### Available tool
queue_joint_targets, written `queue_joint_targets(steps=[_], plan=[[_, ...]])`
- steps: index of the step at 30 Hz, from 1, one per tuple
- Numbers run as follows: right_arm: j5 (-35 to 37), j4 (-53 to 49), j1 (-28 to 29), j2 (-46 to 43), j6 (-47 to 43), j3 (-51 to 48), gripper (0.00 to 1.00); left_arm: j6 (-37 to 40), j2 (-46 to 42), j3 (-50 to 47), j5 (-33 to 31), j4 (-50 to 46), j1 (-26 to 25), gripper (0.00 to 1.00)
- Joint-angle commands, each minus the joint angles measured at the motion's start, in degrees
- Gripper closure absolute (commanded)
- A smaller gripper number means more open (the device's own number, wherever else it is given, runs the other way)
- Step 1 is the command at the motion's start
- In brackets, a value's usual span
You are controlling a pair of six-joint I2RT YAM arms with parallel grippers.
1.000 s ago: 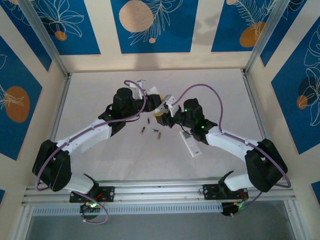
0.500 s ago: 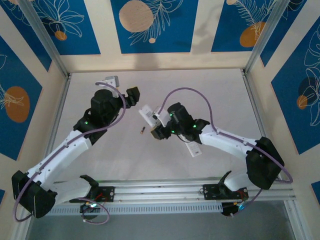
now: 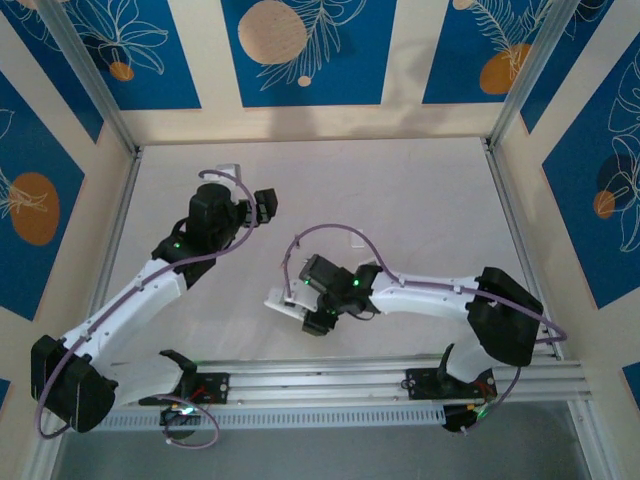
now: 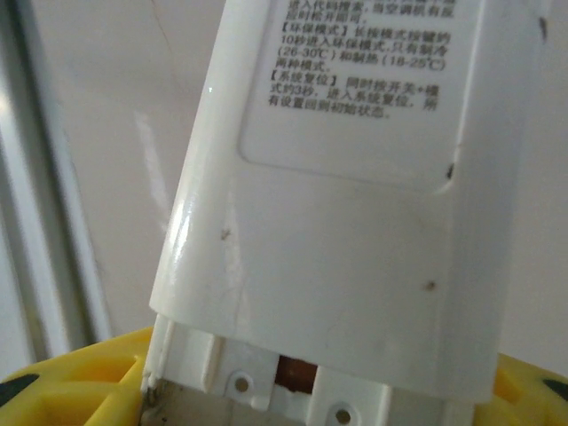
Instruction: Load the batteries into the remote control
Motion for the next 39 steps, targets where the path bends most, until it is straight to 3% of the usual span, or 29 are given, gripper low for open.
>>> queue_joint_targets(steps=[1, 5, 10, 15, 22, 31, 35, 39], plan=[[-4.1, -2.1, -4.0, 2.0, -14.7, 2.9, 0.76, 1.2, -0.8, -2.2, 1.0, -0.3, 0.5, 0.06], [-6.2, -2.1, -4.9, 5.0, -22.2, 1.7, 0.74, 0.9, -1.2, -4.2, 1.1, 0.5, 0.7, 0.06], [-5.2, -2.5, -4.6, 9.7, -24.4, 1.8, 0.68, 0.1, 0.1, -4.4, 2.6, 1.4, 0.7, 0.05], [1.4, -1.6, -6.0, 12.4, -22.8, 2.5, 0.48, -0.2, 1.1, -3.8, 3.7, 1.8, 0.7, 0.05], [0.0, 0.6, -6.6, 6.9, -19.7, 1.3, 0.42, -0.7, 1.0, -4.4, 3.9, 1.4, 0.7, 0.05], [-11.5, 11.5, -12.2, -9.0, -4.3, -6.1, 0.33, -0.6, 0.4, -4.5, 4.2, 0.9, 0.8, 0.05], [-9.3, 14.7, -13.0, -11.5, -0.3, -5.6, 0.33, -0.5, 0.5, -3.9, 4.8, 0.7, 0.7, 0.05], [0.6, 13.0, -16.3, -6.2, 20.7, 2.8, 0.35, -1.4, 0.3, -3.8, 5.2, 0.4, 0.8, 0.05]])
